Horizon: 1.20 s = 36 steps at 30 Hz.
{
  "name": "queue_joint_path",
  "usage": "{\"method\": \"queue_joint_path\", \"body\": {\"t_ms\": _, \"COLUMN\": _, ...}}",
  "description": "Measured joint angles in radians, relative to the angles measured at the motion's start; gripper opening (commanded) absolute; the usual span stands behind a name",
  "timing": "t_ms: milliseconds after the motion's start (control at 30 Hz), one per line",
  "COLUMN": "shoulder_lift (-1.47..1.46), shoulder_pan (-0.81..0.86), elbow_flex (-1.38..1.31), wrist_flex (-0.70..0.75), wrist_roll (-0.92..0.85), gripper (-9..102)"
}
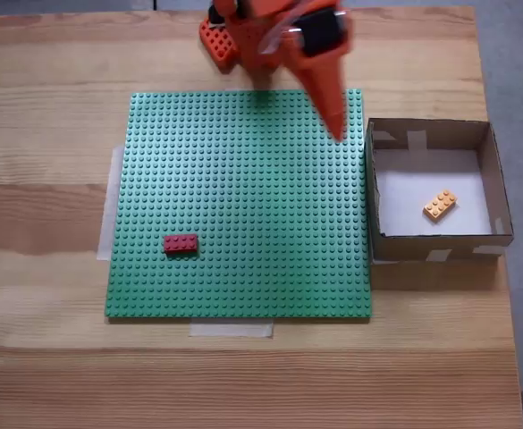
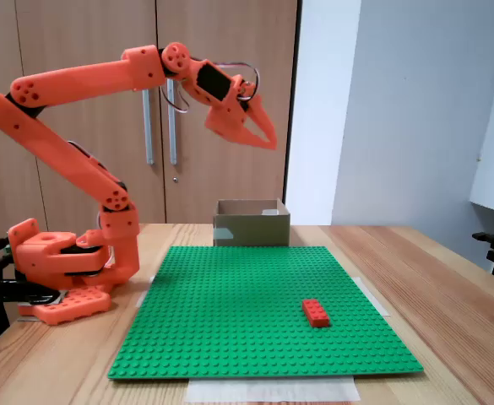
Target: Pick the yellow lego block and put it in the box.
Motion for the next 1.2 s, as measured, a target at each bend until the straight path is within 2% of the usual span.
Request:
{"method": "queue_joint_path", "body": {"t_ms": 433, "shoulder_lift": 0.192, "shoulder_pan": 0.261, "elbow_flex": 0.227, "wrist_flex": -0.057, "wrist_roll": 0.055, "gripper": -1}}
{"method": "queue_joint_path", "body": {"t_ms": 767, "shoulder_lift": 0.397, "shoulder_pan": 0.301, "elbow_flex": 0.499, "wrist_flex": -0.141, "wrist_roll": 0.04, "gripper": -1}}
{"method": "queue_joint_path", "body": {"t_ms": 1200, "shoulder_lift": 0.664, "shoulder_pan": 0.35, "elbow_flex": 0.81, "wrist_flex": -0.127, "wrist_roll": 0.008, "gripper": -1}}
